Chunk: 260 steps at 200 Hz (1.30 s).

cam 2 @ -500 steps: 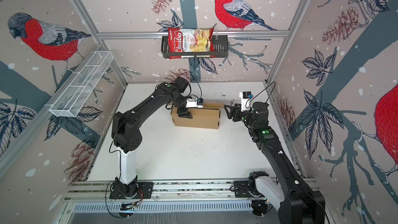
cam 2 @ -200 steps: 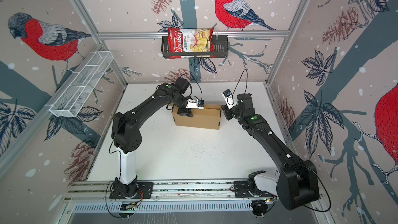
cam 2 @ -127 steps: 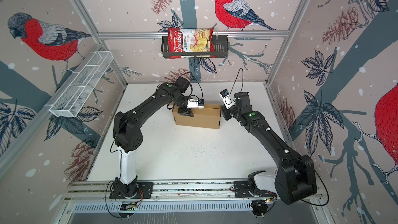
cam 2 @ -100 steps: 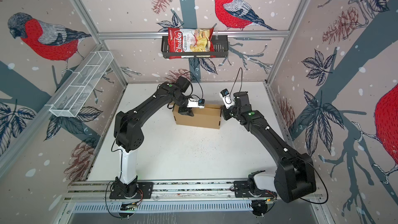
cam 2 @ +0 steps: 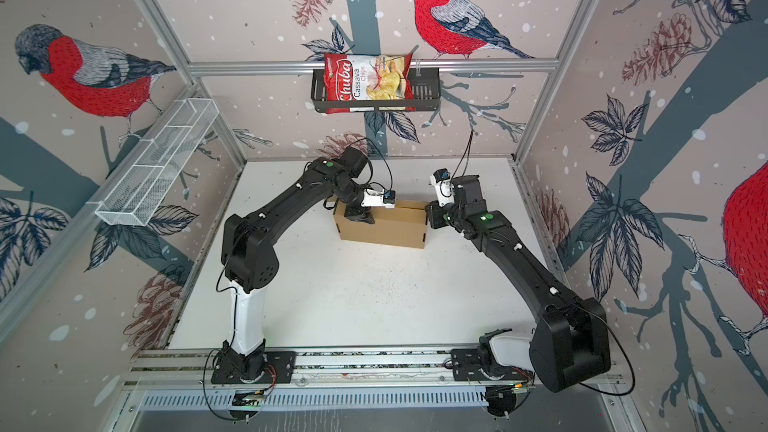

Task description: Fold the paper box

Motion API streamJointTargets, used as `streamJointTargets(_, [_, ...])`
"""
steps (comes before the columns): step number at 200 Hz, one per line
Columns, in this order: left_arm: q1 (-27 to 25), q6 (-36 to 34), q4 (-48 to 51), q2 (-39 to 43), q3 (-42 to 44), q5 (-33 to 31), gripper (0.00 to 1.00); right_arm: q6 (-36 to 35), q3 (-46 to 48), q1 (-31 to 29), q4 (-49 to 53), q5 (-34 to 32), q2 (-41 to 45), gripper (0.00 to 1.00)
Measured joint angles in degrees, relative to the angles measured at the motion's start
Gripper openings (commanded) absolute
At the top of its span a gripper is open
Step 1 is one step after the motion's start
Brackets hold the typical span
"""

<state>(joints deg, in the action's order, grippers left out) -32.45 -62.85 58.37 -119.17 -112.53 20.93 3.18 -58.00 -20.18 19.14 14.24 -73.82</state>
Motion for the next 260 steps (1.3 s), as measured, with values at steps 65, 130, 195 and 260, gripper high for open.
streamJointTargets(65, [0.0,0.2,0.0,-0.2,-0.2,-0.1,0.51,1.3,1.4,0.8,1.5,-0.3,2.5,0.12])
streamJointTargets(130, [-0.2,1.6,-0.7,-0.2,-0.2,-0.4,0.52,3.1,0.3,0.7,0.9,0.2,0.4,0.01])
streamJointTargets(195, [-0.4,0.7,-0.8,-0.5,-0.4,-0.3,0.52,7.6,0.2,2.5,2.1,3.8,1.1,0.3])
streamJointTargets(260, [-0.4,1.1,-1.0,-1.7,-1.6,-0.4,0.51,8.1,7.4,6.2,-1.8,3.0,8.7,0.71])
